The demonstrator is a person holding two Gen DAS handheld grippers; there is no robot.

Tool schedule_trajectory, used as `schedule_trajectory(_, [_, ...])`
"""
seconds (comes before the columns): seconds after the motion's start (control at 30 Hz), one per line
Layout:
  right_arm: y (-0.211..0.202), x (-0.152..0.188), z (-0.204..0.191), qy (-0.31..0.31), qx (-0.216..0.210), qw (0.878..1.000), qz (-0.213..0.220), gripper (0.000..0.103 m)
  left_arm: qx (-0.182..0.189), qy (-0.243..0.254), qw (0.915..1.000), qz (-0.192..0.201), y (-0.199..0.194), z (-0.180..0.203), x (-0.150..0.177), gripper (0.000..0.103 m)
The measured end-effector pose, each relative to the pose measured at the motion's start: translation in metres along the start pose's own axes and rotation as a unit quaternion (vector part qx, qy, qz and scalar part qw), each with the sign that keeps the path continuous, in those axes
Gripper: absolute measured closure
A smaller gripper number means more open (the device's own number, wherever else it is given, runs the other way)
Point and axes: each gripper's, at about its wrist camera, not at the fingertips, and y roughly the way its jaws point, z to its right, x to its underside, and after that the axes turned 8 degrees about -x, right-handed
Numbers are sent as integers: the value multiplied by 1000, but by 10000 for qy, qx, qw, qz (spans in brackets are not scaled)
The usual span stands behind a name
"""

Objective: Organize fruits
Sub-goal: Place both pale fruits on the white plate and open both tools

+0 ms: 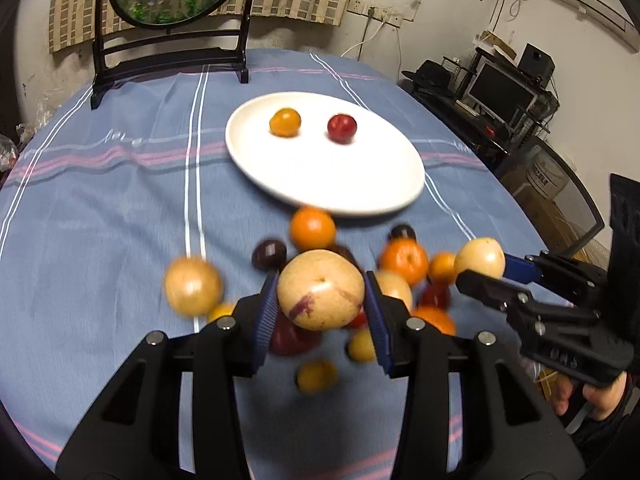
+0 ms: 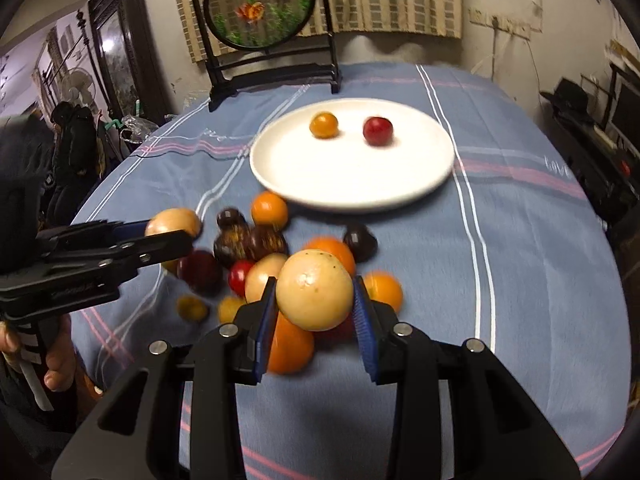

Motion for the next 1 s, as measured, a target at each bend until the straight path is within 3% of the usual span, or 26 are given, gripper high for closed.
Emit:
schedule_trajectory(0.13, [14,-43,12,-170,140,9997,45,66,-179,156,9997,13,22,1,-54,61])
schedule_trajectory(0.37, [79,-107,59,-85,410,9989,-222,67,-17,104,9994,-335,95,8,-140,60])
schedule_trajectory(0.57, [130,-124,98,227,472,9968,-598,67,103,-34,9966,-812,160,16,-160,60])
schedule_trajectory(0.8, [144,-125,114,376,432,9964,-624,65,50,52,9967,-813,179,25,-173,60])
schedule_trajectory(0.83, [146,-125,116,434,363,9966,-603,62,24,54,9967,-810,181,26,-174,59])
schedule_trajectory(0.87, [147,-127,117,462,353,9966,-589,45,47,26,9967,-809,182,26,-176,49])
schedule_trajectory(0.9, [147,-127,118,485,416,9965,-544,35,55,-3,9968,-798,181,25,-177,43])
schedule_trajectory(0.93, [144,-128,118,468,493,9965,-491,34,31,-58,9973,-731,178,24,-180,37])
schedule_trajectory(1.0, [139,-128,116,423,519,9964,-514,34,36,-71,9979,-641,168,21,-181,37])
